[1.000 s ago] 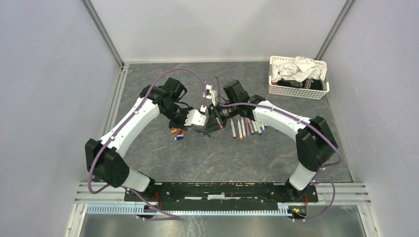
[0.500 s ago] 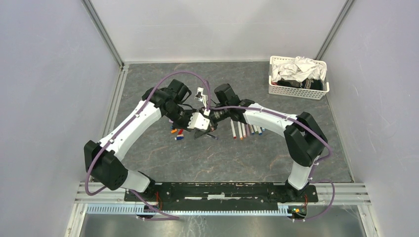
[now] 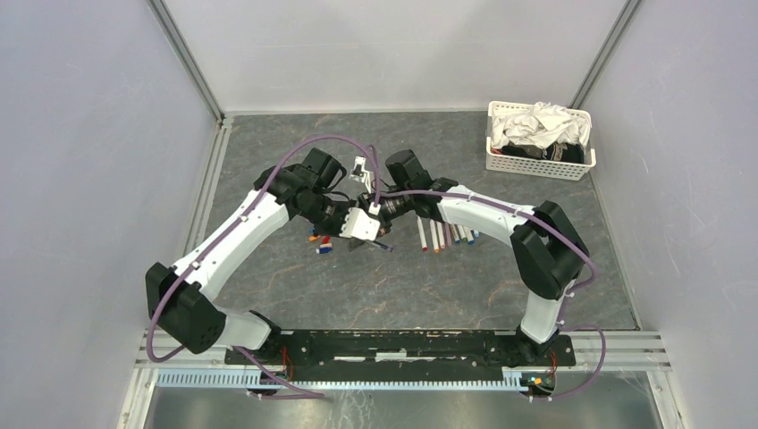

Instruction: Open the pen caps

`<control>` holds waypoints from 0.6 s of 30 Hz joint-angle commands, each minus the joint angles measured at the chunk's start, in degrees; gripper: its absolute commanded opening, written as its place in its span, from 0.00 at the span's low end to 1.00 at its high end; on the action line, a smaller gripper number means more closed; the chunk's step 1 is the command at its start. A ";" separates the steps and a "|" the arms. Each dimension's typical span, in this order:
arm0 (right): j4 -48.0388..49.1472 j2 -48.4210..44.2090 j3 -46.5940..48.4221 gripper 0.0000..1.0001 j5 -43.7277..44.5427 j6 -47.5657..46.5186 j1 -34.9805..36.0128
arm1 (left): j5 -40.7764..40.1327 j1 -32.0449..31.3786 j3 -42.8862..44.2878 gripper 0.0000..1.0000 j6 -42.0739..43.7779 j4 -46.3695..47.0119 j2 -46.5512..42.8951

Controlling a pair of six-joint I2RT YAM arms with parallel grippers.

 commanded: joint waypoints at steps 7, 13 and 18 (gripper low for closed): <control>3.91 -4.05 -8.34 0.00 -1.92 -0.76 -3.58 | -3.00 2.77 -0.67 0.02 3.26 0.46 1.18; -5.14 -11.95 -20.92 0.00 2.77 -11.94 -8.64 | -7.74 14.44 0.99 0.02 10.95 0.08 4.15; -7.48 -12.86 -21.42 0.00 7.45 -14.17 -12.04 | -3.70 14.28 -0.68 0.02 7.87 1.43 5.68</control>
